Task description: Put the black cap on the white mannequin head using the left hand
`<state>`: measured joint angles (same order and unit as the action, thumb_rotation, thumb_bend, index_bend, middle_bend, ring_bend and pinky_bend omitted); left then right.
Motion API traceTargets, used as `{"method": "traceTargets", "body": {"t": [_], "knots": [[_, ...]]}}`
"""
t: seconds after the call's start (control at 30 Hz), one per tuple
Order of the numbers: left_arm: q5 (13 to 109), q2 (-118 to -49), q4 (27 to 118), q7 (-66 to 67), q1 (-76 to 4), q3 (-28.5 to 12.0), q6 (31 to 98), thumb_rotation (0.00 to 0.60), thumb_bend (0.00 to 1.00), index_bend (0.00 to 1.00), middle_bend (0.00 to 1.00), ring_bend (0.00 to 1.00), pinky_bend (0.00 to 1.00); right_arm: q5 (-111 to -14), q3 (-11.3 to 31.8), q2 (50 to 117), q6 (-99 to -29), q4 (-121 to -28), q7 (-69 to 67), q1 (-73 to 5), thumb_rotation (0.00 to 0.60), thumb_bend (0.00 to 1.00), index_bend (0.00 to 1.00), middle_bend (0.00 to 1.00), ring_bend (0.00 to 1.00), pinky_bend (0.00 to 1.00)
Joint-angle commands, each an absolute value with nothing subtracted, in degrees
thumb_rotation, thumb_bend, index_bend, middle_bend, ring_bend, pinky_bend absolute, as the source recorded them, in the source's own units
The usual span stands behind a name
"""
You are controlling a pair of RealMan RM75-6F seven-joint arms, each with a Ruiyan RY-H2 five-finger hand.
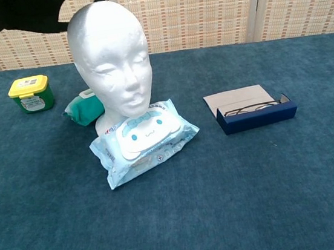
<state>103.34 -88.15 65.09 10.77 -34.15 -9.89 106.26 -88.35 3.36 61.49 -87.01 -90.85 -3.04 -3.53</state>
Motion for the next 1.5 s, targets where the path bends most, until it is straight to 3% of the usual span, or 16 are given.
{"method": "traceTargets", "body": {"t": [0.03, 0.47, 1.17, 1.37, 1.5], "knots": [[104.95, -88.76, 66.21, 12.24, -34.26, -8.79, 105.96, 0.600, 0.42, 0.80, 0.74, 0.49, 0.51, -88.29, 3.42, 61.44, -87.07, -90.81, -3.25, -3.50, 0.600, 0.00, 0.00, 0.03, 0.00, 0.16], [108.16, -93.75, 65.42, 14.44, -36.76, -7.61, 102.08, 0.600, 0.42, 0.80, 0.74, 0.49, 0.51, -88.04, 3.62, 60.93, -87.22, -90.40, -5.12, -3.37, 0.600, 0.00, 0.00, 0.03, 0.00, 0.16], [110.93, -98.81, 60.65, 14.62, -35.02, -3.73, 102.27, 0.600, 0.42, 0.79, 0.73, 0.49, 0.51, -87.65, 3.90, 60.54, -87.29, -90.05, -6.66, -3.25, 0.600, 0.00, 0.00, 0.03, 0.00, 0.16], [111.14, -99.38, 60.31, 14.59, -34.11, -2.83, 102.41, 0.600, 0.42, 0.74, 0.70, 0.48, 0.51, -87.57, 3.95, 60.46, -87.23, -90.05, -6.85, -3.26, 0.600, 0.00, 0.00, 0.03, 0.00, 0.16], [111.27, -99.86, 59.93, 15.23, -33.37, -2.89, 103.47, 0.600, 0.42, 0.64, 0.69, 0.48, 0.51, -87.49, 3.99, 60.45, -87.17, -90.06, -6.86, -3.28, 0.600, 0.00, 0.00, 0.03, 0.00, 0.16]]}}
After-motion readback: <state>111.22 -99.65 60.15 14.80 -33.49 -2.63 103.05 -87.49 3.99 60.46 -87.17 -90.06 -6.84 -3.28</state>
